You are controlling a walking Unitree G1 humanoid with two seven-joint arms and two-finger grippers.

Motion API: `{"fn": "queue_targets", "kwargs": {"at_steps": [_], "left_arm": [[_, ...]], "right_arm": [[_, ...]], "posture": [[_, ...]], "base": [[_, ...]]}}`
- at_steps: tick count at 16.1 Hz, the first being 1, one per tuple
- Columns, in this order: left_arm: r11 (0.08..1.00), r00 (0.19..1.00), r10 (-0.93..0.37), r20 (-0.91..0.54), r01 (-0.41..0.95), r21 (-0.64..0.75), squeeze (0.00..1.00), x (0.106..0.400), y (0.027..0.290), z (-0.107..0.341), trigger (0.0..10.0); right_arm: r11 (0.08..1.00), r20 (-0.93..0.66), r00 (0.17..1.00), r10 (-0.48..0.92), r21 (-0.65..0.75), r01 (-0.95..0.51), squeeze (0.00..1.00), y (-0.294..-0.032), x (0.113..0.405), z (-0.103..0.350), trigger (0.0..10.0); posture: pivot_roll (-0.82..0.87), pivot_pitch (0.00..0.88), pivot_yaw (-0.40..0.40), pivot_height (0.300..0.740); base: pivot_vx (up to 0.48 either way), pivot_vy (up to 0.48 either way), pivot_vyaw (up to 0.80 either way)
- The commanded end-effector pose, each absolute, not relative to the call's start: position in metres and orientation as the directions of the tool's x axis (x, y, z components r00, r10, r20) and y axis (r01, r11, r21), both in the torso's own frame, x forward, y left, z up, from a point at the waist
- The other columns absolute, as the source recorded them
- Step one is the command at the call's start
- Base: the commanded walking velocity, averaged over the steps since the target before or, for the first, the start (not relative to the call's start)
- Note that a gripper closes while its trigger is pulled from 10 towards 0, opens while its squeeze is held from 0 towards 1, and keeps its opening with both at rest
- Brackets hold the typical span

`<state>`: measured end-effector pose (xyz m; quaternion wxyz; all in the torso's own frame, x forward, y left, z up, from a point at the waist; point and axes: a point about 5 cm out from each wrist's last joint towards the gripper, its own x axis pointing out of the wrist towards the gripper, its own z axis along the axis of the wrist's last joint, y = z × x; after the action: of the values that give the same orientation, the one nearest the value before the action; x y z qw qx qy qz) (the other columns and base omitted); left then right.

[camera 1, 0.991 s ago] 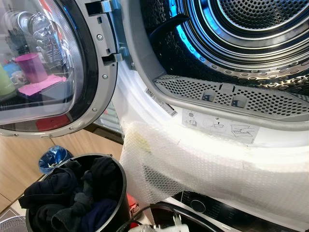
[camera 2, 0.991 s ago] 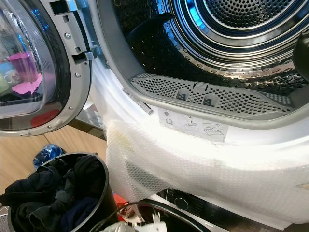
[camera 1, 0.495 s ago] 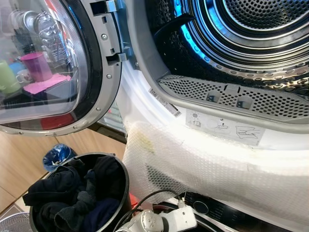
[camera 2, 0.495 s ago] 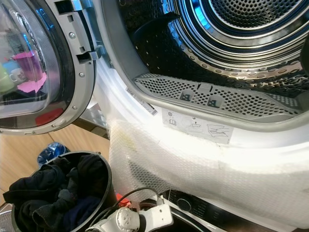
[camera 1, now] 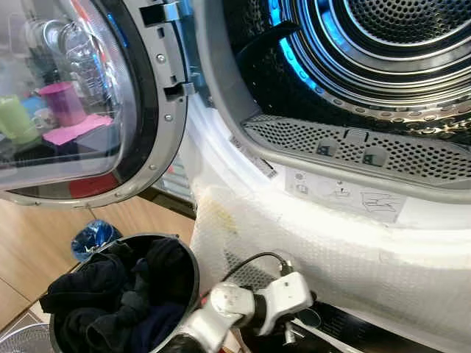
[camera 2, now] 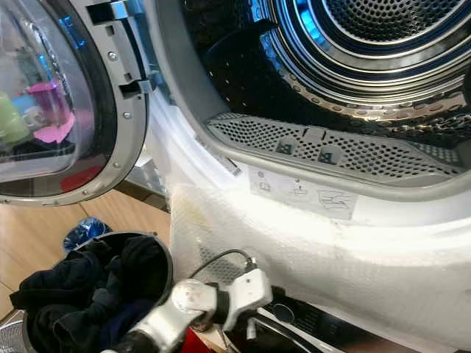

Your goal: Clothes washing

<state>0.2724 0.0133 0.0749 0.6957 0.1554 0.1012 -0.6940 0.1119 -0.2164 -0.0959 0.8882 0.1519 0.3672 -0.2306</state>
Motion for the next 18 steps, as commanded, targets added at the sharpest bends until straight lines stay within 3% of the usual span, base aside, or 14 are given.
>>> {"fn": "queue_targets", "kwargs": {"at_steps": [1,5,10,12,18], "left_arm": [[-0.057,-0.025,-0.925,-0.378,0.996,0.072,0.0,0.271,0.023,0.079,10.0],[-0.021,-0.017,-0.925,-0.379,1.0,0.008,0.0,0.271,0.043,0.082,10.0],[0.017,0.013,-0.935,-0.354,1.0,-0.008,0.0,0.268,0.039,0.084,10.0],[-0.038,-0.042,-0.949,-0.311,0.999,-0.016,0.0,0.261,0.035,0.099,10.0],[-0.057,-0.043,-0.92,-0.39,0.998,0.023,0.0,0.255,0.06,0.125,10.0]], "right_arm": [[0.852,-0.751,0.605,-0.266,0.11,0.511,0.0,-0.205,0.109,-0.1,10.0],[0.851,-0.75,0.609,-0.26,0.119,0.511,0.0,-0.203,0.116,-0.099,10.0],[0.858,-0.757,0.607,-0.242,0.125,0.498,0.0,-0.198,0.122,-0.099,10.0],[0.86,-0.762,0.604,-0.232,0.129,0.494,0.0,-0.195,0.124,-0.099,10.0],[0.864,-0.775,0.595,-0.213,0.135,0.485,0.0,-0.188,0.124,-0.101,10.0]], "posture": [[0.06,0.0,0.158,0.74],[0.09,0.0,0.164,0.74],[0.14,0.0,0.161,0.74],[0.15,0.0,0.169,0.74],[0.17,0.0,0.172,0.74]], "base": [[0.0,0.0,0.0],[0.0,0.0,0.0],[0.0,0.0,0.0],[0.0,0.0,0.0],[0.0,0.0,0.0]]}}
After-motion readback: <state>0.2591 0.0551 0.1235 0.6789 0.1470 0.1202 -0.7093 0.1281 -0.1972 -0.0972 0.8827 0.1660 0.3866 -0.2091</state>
